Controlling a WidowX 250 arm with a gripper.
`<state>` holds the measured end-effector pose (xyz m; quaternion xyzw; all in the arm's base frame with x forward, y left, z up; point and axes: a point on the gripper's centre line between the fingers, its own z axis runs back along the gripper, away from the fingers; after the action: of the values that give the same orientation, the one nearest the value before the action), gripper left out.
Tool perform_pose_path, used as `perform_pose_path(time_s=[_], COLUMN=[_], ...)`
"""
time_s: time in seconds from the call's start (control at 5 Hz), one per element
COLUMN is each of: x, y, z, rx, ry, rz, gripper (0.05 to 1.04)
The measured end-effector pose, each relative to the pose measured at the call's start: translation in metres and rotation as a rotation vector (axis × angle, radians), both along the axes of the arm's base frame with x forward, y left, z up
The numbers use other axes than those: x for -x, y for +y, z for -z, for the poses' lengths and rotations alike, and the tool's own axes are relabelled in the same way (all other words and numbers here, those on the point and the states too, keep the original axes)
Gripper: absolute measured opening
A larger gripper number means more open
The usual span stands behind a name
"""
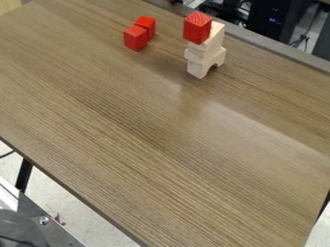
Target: Put red cube on other red cubes
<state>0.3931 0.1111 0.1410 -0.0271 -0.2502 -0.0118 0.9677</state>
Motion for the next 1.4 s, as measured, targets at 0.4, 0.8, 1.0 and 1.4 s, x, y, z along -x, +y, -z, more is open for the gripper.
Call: perform_pose_path(time_s=[0.4,0.8,1.0,1.4], x=[0.017,0.022,0.021,0.018], y=[-0.027,-0.043,-0.056,-0.068], z=[-0.019,-0.012,-0.008,-0.008], rx=[0.005,-0.006,-0.043,-0.066], ry=[-0.049,-0.025,0.018,0.025], rz=[0.095,0.129,0.068,0.054], gripper=[1.000,1.000,1.000,1.000])
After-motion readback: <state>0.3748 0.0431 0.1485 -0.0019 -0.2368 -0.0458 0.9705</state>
